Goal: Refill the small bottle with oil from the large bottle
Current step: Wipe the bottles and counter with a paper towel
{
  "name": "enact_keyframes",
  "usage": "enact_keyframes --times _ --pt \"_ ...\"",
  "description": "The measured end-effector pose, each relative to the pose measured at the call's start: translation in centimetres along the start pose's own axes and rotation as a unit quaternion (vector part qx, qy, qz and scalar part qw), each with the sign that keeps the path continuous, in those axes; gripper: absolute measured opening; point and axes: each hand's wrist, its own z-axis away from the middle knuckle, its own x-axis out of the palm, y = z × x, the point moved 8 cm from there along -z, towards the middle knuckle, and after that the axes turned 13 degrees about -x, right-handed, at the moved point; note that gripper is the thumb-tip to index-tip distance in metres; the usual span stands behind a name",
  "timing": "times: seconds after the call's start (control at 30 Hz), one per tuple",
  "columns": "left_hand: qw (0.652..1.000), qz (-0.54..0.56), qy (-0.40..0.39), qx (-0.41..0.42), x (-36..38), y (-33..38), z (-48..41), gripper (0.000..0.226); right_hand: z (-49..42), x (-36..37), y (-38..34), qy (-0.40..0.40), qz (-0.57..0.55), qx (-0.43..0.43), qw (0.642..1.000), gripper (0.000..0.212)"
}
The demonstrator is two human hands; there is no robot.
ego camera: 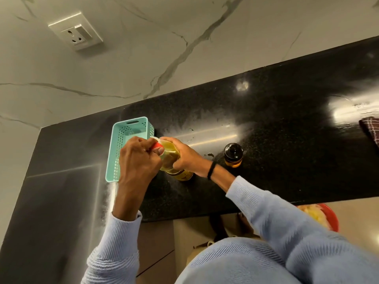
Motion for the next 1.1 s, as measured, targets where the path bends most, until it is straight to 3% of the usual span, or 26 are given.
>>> enact_keyframes --times 0.13,0.27,0.37,0.53,0.73,0.97,1.1 --pt "0.999 0.024 -0.022 -0.001 0.0 -0.2 -0.1 0.019 0.5 -0.5 2.6 -0.016 0.075 0.023 0.997 0.086" --pt "1.0 0.023 -0.007 -0.003 -0.1 0.0 0.3 0.014 3.8 -0.5 7.7 0.021 0.147 0.048 0.988 0.111" --pt "1.0 0.022 -0.004 0.001 -0.1 0.4 0.6 0.013 3.5 -1.0 8.6 0.01 0.142 0.075 0.987 0.112" --pt "1.0 0.027 -0.01 -0.008 0.2 -0.1 0.2 0.021 1.0 -1.7 6.2 -0.01 0.119 0.084 0.989 0.083" --pt "0.999 0.043 -0.004 0.0 -0.3 0.3 1.1 0.018 3.2 -1.3 7.0 -0.011 0.122 0.032 0.992 0.101" --pt "0.998 0.055 -0.014 -0.026 -0.1 -0.8 0.8 0.026 -0.8 -2.3 10.7 -0.089 0.127 0.098 0.983 0.083" --pt "0.997 0.063 0.0 -0.039 -0.3 -0.7 1.0 0.027 2.7 -1.9 8.4 -0.003 0.071 0.095 0.993 0.093"
